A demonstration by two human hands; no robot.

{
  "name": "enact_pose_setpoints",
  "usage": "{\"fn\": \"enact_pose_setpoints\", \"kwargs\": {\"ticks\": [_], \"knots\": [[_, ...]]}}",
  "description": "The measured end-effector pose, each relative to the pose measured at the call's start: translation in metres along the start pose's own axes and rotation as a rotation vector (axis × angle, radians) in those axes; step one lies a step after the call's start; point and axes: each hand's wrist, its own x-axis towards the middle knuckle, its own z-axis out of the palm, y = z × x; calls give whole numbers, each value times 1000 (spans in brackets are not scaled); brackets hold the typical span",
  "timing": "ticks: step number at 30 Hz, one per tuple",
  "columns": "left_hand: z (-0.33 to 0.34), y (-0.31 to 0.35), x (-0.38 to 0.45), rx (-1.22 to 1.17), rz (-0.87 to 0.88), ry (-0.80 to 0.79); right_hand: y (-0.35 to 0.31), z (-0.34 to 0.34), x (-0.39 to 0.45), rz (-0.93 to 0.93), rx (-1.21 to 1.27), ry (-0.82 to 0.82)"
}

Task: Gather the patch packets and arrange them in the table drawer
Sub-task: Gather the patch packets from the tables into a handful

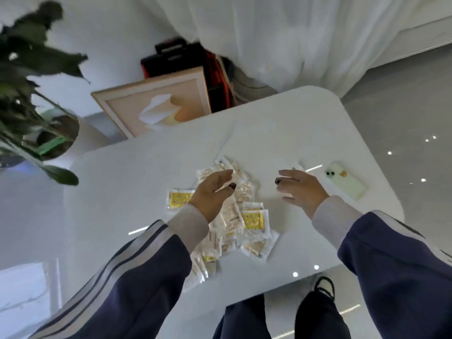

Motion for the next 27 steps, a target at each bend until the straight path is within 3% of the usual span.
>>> {"fn": "enact_pose_setpoints", "kwargs": {"ticks": [7,14,27], "knots": [[76,89,-11,45,137,-106,-43,-86,-53,-157,72,64],[204,146,-19,86,216,-188,-49,-218,-82,-247,122,168],[455,209,-21,103,223,-151,-57,-475,-98,-303,114,252]]}}
